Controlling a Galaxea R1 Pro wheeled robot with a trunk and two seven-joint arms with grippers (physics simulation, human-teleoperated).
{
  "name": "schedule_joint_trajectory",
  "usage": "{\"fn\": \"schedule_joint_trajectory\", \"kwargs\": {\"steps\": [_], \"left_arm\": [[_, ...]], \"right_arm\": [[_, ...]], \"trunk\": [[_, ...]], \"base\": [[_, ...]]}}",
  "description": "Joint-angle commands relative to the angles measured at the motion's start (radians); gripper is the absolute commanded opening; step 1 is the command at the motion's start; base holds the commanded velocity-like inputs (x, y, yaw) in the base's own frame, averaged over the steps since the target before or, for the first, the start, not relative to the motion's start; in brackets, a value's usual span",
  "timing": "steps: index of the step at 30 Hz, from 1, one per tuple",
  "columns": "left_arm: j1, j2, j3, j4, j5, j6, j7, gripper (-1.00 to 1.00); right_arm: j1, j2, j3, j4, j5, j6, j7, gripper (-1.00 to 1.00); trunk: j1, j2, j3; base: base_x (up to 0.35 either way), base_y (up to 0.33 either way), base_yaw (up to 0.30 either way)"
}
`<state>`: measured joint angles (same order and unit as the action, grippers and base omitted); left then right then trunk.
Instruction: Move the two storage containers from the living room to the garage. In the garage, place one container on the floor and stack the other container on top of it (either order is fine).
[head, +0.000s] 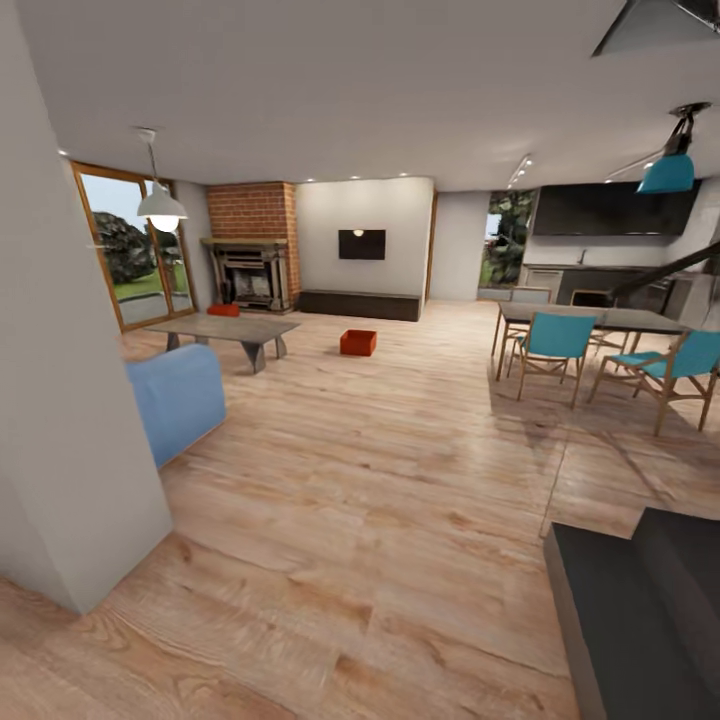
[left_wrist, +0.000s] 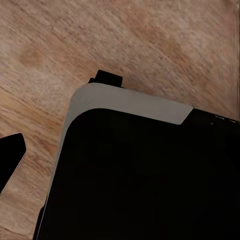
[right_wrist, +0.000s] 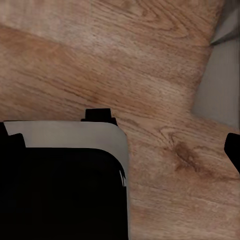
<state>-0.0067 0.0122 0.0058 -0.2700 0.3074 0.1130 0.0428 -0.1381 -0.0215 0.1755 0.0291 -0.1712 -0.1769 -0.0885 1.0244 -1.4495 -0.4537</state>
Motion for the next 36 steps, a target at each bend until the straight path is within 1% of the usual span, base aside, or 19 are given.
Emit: {"fn": "schedule_joint_trajectory", "kwargs": {"steps": [1,11,13,36], "left_arm": [[0.001,0.0,0.0,-0.003,0.006,0.007,0.003,1.0],[0.001,0.0,-0.002,0.021,0.004,0.005,0.002,1.0],[0.001,0.001,-0.001,0.023,0.004,0.005,0.002,1.0],[0.001,0.0,0.001,0.025,0.006,0.005,0.003,1.0]], "right_arm": [[-0.002,0.001,0.009,0.003,-0.01,-0.006,0.0,1.0],[-0.002,0.0,0.009,0.003,-0.009,-0.006,-0.002,1.0],[-0.002,0.001,0.009,0.003,-0.008,-0.006,0.0,1.0],[-0.002,-0.001,0.012,0.003,-0.007,-0.004,0.003,1.0]], "trunk": [[0.001,0.0,-0.001],[0.001,0.0,-0.001],[0.001,0.0,-0.001],[0.001,0.0,-0.001]], "base": [[0.322,0.0,-0.286],[0.322,0.0,-0.286],[0.322,0.0,-0.153],[0.323,0.0,-0.013]]}}
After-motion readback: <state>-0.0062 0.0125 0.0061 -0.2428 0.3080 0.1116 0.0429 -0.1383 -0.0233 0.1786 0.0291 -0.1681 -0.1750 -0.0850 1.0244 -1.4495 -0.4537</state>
